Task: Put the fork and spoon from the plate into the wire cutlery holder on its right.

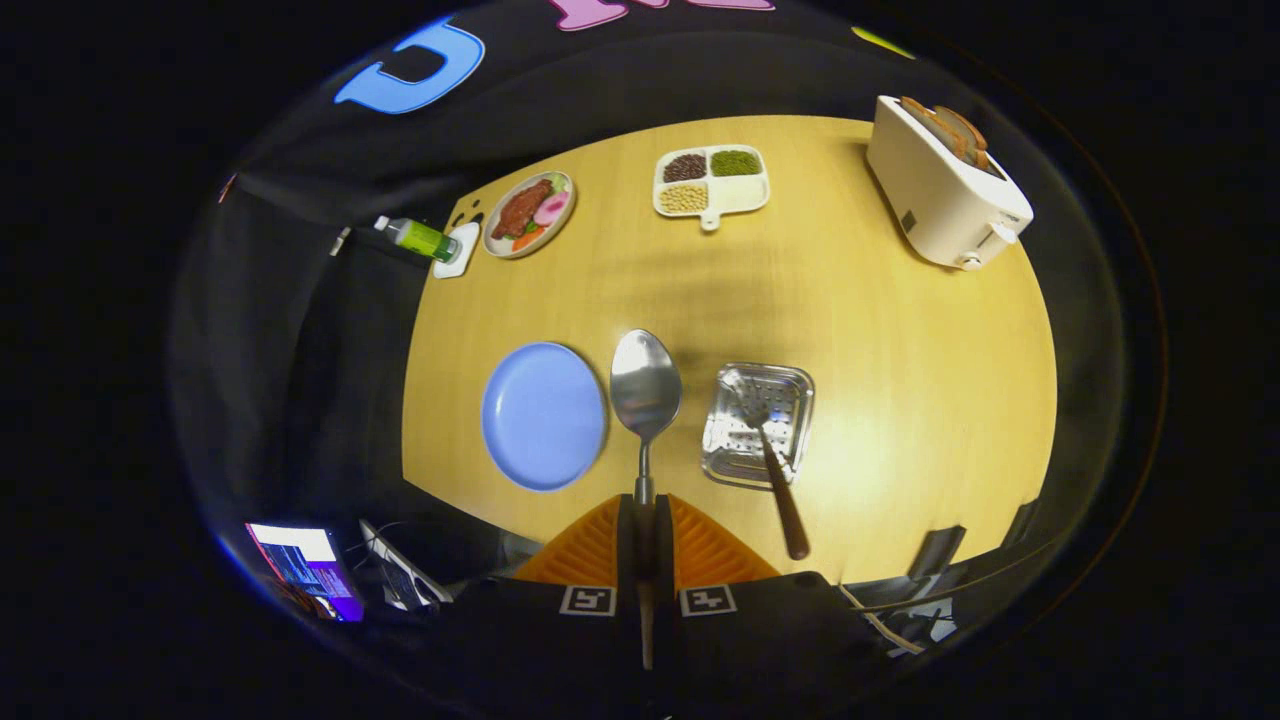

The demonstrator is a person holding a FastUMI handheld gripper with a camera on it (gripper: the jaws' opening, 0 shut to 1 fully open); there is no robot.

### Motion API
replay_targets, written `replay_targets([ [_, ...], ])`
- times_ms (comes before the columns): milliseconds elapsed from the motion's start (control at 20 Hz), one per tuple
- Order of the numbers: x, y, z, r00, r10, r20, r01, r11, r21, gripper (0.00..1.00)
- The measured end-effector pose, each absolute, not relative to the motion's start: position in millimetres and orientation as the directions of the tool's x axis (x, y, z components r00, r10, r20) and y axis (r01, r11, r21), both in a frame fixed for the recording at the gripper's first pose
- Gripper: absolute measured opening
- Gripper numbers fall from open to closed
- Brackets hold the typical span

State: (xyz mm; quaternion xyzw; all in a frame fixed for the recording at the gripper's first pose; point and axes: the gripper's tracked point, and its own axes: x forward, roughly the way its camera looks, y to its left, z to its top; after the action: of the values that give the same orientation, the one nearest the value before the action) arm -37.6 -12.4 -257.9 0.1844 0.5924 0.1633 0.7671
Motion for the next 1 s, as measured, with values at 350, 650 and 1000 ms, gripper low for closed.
replay_targets([
  [350,-48,-35,-307,0.031,0.451,-0.892,-0.002,0.893,0.451,0.09],
  [650,-30,-31,-326,-0.038,0.438,-0.898,0.013,0.899,0.438,0.09],
  [1000,-29,-33,-331,-0.056,0.432,-0.9,0.04,0.902,0.43,0.11],
])
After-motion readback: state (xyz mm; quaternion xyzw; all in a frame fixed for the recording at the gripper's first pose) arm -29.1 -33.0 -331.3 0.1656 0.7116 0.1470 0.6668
